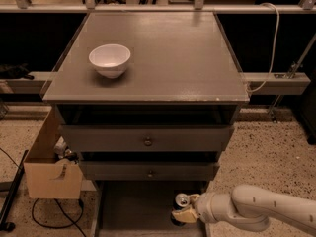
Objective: Place pepsi can into bottom drawer
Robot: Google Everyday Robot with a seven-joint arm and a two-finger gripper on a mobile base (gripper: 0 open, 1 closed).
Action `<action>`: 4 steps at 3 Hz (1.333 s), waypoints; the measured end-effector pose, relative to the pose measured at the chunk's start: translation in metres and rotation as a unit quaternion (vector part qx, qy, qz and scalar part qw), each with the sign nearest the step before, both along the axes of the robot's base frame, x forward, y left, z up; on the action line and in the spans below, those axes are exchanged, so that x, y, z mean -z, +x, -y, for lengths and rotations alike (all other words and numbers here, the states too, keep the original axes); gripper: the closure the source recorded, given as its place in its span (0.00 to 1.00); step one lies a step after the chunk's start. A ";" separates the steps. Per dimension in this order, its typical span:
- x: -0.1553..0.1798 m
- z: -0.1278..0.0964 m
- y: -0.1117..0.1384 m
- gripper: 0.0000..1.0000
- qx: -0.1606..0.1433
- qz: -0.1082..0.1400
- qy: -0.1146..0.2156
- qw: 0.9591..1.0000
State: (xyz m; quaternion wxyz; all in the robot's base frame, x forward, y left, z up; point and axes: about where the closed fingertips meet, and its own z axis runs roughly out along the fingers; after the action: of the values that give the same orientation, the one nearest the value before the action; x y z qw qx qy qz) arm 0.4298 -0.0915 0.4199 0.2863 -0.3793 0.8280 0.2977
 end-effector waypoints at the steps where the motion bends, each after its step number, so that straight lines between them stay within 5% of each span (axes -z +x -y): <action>1: 0.033 -0.009 0.000 1.00 0.007 -0.013 0.006 1.000; 2: 0.082 -0.028 0.004 1.00 0.019 -0.030 0.011 0.999; 4: 0.103 -0.050 0.029 1.00 0.009 -0.028 0.002 1.000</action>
Offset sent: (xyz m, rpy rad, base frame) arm 0.0150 0.0404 -0.1275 0.0209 0.0763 -0.0692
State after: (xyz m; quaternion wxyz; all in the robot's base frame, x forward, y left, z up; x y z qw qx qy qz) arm 0.4593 -0.0416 0.3169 0.2663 -0.3625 0.8386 0.3074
